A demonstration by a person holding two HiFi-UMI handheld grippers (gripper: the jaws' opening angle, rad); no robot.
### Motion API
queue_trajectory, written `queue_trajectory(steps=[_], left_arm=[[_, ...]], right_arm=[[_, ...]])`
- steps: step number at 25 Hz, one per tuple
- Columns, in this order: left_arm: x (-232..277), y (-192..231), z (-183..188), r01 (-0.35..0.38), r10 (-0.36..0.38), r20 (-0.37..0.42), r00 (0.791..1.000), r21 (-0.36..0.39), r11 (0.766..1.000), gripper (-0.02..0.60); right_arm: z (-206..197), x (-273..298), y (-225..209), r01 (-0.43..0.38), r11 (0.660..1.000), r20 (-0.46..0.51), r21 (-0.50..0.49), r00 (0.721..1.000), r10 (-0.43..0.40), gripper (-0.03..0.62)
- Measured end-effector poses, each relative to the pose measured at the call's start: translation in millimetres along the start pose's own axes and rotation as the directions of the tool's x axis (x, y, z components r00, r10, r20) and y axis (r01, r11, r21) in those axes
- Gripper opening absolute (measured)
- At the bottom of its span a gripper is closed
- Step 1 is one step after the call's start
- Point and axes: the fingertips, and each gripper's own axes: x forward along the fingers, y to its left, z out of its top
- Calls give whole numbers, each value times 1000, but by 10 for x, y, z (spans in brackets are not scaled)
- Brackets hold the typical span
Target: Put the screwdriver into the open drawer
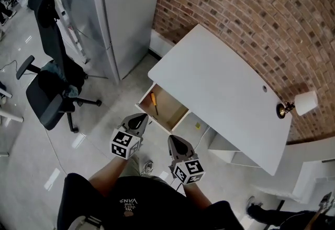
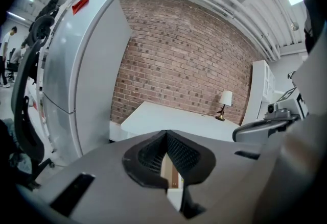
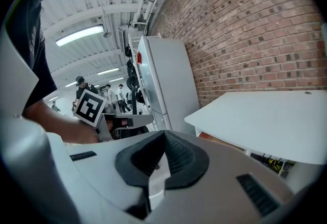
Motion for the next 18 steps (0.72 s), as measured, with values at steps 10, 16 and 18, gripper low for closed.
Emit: queue_trajectory(steps=[10,16,18], left_arm=[[-433,-255,281,-13,12,38,999,46,999,8],[-635,-352,384,-25,22,53,998,62,998,8],[-683,-373,403,-39,35,52,998,73,997,8]], right_arm=[[256,-221,21,-7,1000,66,-14,998,8,-6],[349,-322,81,-17,1000,86,-26,996,19,-6],[377,-361,93,-19,999,91,-28,996,21,-6]])
